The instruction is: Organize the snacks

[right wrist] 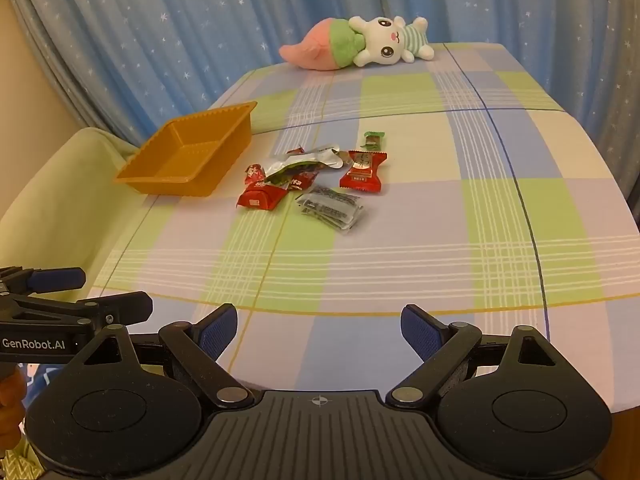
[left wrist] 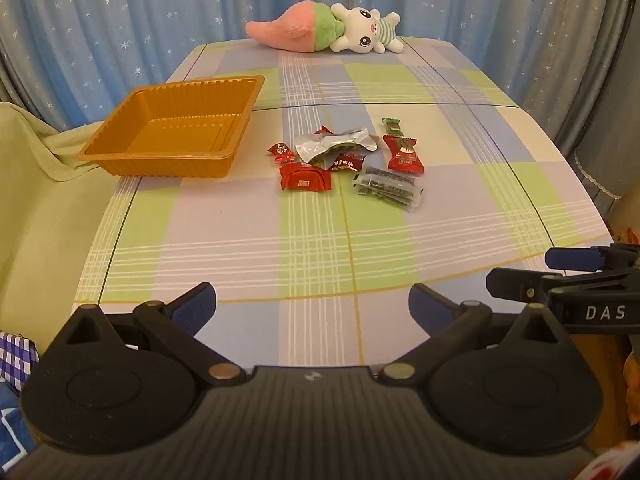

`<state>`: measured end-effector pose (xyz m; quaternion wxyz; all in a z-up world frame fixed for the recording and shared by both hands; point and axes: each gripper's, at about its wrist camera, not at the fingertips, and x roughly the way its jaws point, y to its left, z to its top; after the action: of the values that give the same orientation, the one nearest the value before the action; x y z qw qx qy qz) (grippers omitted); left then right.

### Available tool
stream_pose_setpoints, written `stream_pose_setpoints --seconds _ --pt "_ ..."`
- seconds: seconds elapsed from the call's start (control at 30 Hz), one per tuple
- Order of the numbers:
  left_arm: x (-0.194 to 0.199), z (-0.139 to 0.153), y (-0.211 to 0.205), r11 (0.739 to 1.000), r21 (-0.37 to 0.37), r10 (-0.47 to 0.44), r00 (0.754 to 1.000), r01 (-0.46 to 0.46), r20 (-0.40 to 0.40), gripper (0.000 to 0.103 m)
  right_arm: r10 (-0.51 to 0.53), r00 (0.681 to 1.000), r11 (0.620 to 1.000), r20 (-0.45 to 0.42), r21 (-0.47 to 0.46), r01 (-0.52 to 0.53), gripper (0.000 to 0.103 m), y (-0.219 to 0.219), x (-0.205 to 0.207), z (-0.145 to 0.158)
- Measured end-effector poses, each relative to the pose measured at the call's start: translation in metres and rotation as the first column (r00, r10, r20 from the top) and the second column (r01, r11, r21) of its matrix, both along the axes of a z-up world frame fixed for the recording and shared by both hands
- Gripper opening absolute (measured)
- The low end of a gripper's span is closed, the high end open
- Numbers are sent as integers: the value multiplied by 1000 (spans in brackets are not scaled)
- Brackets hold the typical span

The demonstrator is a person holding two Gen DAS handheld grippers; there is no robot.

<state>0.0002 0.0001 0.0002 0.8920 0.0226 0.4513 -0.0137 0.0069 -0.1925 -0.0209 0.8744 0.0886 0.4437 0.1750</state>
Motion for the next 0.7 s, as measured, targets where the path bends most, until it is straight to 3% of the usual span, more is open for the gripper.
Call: stream_pose_setpoints --seconds 0.7 --pt "-2 -1 1 1000 1 4 1000 -4 0 103 1 1000 1000 0 0 -1 89 5 -2 0"
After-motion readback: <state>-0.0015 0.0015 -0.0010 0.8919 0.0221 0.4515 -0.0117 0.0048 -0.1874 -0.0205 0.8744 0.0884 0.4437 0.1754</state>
